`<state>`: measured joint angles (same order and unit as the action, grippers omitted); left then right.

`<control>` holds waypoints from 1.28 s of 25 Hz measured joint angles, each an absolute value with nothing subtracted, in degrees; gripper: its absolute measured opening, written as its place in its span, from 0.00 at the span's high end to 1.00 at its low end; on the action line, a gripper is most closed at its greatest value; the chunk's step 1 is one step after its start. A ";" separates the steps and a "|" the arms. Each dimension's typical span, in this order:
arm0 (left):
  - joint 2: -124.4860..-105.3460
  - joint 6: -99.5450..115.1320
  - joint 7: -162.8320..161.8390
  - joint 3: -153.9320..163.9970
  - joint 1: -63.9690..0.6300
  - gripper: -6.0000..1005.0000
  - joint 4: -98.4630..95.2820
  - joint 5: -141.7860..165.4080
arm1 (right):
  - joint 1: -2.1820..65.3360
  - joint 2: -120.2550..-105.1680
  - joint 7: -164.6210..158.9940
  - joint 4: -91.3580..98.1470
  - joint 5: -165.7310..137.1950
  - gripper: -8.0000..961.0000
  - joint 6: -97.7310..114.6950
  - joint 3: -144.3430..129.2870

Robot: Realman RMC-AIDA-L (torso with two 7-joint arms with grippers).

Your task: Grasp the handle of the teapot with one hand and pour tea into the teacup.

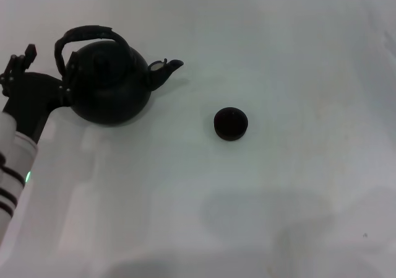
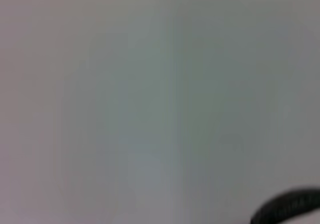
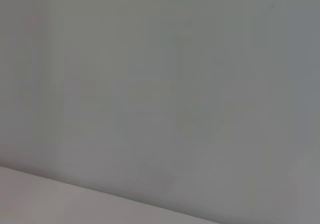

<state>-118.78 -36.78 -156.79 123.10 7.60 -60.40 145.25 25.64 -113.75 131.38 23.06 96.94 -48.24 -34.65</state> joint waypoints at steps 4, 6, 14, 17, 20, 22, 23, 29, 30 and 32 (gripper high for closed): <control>-118.69 -46.77 -156.97 125.19 9.61 0.29 -58.77 146.15 | 25.68 -113.68 131.24 23.22 96.94 0.10 -48.24 -34.75; -118.50 -52.70 -157.27 126.68 11.63 0.29 -58.32 147.61 | 25.76 -113.64 131.02 23.43 96.95 0.10 -48.24 -34.85; -117.71 -66.68 -168.45 127.00 14.61 0.29 -52.26 148.65 | 25.28 -113.38 130.84 24.41 97.04 0.10 -48.56 -34.51; -115.50 -67.15 -172.17 126.60 14.73 0.29 -50.50 147.43 | 24.39 -113.54 130.88 25.89 97.11 0.10 -48.82 -34.77; -113.70 -67.13 -172.46 126.69 14.29 0.29 -49.24 143.92 | 23.81 -113.58 130.85 26.51 97.27 0.10 -49.34 -34.59; -112.90 -66.92 -172.53 126.77 13.43 0.29 -47.73 141.15 | 23.56 -113.63 130.87 26.53 97.48 0.10 -49.68 -34.41; -112.71 -66.83 -172.57 126.85 12.54 0.29 -46.43 139.39 | 23.43 -113.72 130.97 26.53 97.54 0.10 -49.73 -34.34; -112.16 -64.90 -172.71 126.93 6.99 0.30 -38.73 131.61 | 23.10 -114.66 131.53 26.01 97.88 0.10 -49.67 -33.31; -111.46 -62.39 -172.76 127.31 3.58 0.30 -35.79 127.38 | 23.09 -114.74 131.55 25.73 98.16 0.10 -49.81 -33.05; -110.86 -60.83 -172.78 127.87 1.54 0.30 -34.79 125.04 | 23.10 -114.83 131.57 25.27 99.21 0.10 -50.44 -32.80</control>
